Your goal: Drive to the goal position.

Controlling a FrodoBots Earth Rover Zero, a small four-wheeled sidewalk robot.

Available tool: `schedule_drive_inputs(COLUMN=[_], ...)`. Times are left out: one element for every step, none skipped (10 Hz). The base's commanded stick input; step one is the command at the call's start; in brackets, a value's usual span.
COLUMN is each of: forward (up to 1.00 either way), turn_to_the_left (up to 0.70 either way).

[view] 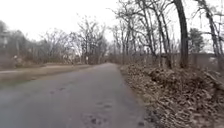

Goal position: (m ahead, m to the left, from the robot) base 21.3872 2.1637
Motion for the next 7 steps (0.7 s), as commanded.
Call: schedule_drive_inputs(forward=[1.00,1.00,1.00,1.00,1.00,1.00,1.00], turn_to_the_left=[0.00,0.00,0.00,0.00,0.40,0.40,0.40])
